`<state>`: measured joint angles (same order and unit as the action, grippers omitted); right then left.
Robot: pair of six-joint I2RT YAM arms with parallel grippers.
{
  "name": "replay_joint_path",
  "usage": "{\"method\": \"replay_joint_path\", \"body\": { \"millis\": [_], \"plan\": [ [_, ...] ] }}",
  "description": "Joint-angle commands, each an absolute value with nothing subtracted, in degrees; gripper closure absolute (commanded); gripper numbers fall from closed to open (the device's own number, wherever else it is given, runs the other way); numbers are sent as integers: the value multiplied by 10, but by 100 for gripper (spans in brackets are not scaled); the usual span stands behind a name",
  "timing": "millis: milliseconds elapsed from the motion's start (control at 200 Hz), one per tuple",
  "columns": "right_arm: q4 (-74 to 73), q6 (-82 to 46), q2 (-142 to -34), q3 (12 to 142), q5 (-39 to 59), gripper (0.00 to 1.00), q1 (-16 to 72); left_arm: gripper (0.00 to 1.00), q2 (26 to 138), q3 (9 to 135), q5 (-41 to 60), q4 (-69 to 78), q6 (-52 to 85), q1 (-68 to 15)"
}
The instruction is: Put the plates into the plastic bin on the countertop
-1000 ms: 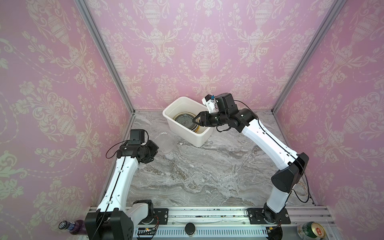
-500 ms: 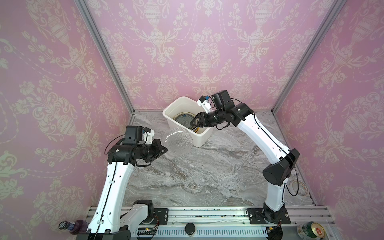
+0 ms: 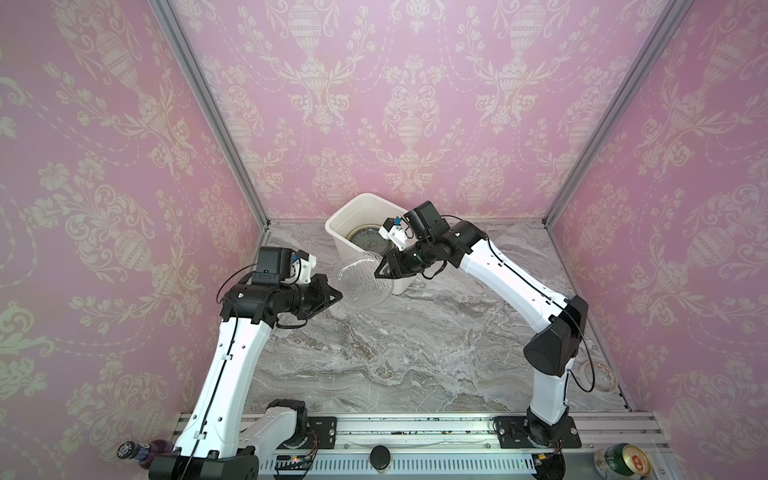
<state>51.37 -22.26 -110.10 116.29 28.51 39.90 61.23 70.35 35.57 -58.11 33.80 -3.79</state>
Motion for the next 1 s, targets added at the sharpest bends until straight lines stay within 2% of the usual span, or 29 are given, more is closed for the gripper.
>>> {"method": "replay_joint_path", "body": {
  "millis": [0,175,545,680,821,896,996],
  "plan": [
    [525,-212,-1088,1174,245,58,399,100,609,703,359,-566,347,-45],
    [532,-204,-1080,1182,195,54,398,100,610,701,358,-567,347,-48],
    [532,-209,-1077,1183,197,83,399,100,609,694,347,-552,356,-53],
    [524,-220,-1076,1179,200,85,398,97,601,693,327,-537,369,-54],
    [499,-260,-1078,1179,215,87,384,69,568,682,294,-498,394,-54],
    [484,-287,-1080,1183,218,88,372,42,546,670,279,-471,406,-53],
    [462,-323,-1086,1193,219,88,354,26,517,653,266,-434,419,-53]
  ]
}}
